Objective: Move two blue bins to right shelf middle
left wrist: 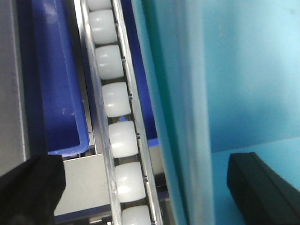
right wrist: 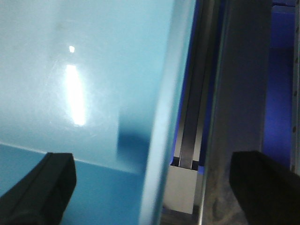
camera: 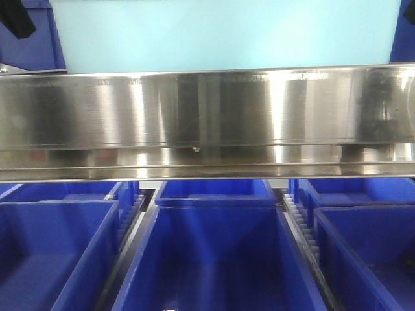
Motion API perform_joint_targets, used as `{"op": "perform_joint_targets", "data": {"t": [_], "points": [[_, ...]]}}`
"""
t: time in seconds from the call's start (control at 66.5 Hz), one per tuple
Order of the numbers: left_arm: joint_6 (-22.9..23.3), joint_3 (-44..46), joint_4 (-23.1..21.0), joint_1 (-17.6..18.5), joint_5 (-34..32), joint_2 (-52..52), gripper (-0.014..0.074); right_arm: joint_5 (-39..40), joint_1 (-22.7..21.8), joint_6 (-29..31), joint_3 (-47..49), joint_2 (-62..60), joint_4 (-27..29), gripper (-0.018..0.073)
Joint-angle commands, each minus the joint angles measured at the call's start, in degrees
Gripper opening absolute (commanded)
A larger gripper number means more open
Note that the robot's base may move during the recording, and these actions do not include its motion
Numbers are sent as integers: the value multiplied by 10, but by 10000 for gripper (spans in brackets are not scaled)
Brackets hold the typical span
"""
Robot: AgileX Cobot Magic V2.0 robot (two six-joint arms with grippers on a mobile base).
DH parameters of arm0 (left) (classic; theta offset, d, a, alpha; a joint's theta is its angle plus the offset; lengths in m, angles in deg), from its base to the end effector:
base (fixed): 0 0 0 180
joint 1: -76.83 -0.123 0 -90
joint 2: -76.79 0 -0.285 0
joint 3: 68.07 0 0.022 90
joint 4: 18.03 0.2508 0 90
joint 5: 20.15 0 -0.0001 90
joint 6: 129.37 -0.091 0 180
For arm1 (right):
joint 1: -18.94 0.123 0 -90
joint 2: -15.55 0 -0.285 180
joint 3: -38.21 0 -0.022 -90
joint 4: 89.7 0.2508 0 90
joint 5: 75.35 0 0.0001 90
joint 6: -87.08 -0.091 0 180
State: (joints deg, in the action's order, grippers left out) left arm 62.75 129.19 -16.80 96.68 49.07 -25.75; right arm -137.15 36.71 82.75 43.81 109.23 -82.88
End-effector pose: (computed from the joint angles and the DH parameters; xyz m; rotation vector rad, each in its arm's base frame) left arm 0.3290 -0.1168 0.3616 0.1864 2.6980 -0.1402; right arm 0.2959 0.1048 0.3596 -0.2715 2.6197 0.2911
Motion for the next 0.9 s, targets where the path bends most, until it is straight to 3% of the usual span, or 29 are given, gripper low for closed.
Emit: {"op": "perform_joint_targets", "data": {"t": [0.0,0.195,0.271,0.346,0.511,0.541,0.887], "points": [[0,-1,-4,-2,1,6,598,11,0,5,-3,-4,-2,568],[0,-1,-4,-2,-12,6,562,29,0,5,-3,-2,0,548],[0,-1,-6,-2,-14,6,470,33,0,5,-3,-2,0,477],[0,-1,-7,-2,-18,6,341,40,0,5,-3,-2,0,348],[0,-1,-12,-2,-26,6,-99,42,0,5,-3,-2,0,-78],[0,-1,-12,-2,-26,6,-110,42,0,5,-3,-2,2,-165],[0,-1,-26,-2,-28,8,-111,42,0,5,-3,-5,7,-154]]}}
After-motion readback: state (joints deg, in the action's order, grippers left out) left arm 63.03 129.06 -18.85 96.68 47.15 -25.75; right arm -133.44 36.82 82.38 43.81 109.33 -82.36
